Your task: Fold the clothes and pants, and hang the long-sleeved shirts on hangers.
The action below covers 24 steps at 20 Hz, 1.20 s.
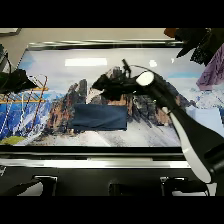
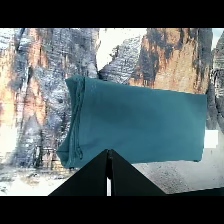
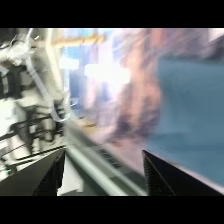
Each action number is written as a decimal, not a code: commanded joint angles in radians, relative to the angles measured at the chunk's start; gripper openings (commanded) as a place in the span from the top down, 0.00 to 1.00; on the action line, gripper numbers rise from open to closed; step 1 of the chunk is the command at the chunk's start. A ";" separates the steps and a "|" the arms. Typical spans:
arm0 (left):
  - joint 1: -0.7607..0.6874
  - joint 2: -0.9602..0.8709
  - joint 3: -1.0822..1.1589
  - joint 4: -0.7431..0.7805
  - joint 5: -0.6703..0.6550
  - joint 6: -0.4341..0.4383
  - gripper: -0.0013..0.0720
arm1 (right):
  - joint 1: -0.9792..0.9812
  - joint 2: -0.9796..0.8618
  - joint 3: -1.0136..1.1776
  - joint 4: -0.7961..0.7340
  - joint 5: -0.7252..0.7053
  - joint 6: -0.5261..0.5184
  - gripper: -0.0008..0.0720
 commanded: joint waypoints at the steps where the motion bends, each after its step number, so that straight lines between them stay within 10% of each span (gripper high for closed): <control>1: 0.001 0.000 0.000 0.001 0.000 0.000 0.96 | -0.219 0.022 -0.009 -0.104 0.232 -0.084 0.21; 12: 0.001 0.000 0.000 0.000 0.000 0.001 0.96 | -0.394 -0.093 -0.402 0.074 0.217 -0.418 0.17; 24: 0.001 0.000 0.000 0.000 0.000 0.000 0.96 | -0.296 -0.177 -0.406 0.108 0.190 -0.496 0.18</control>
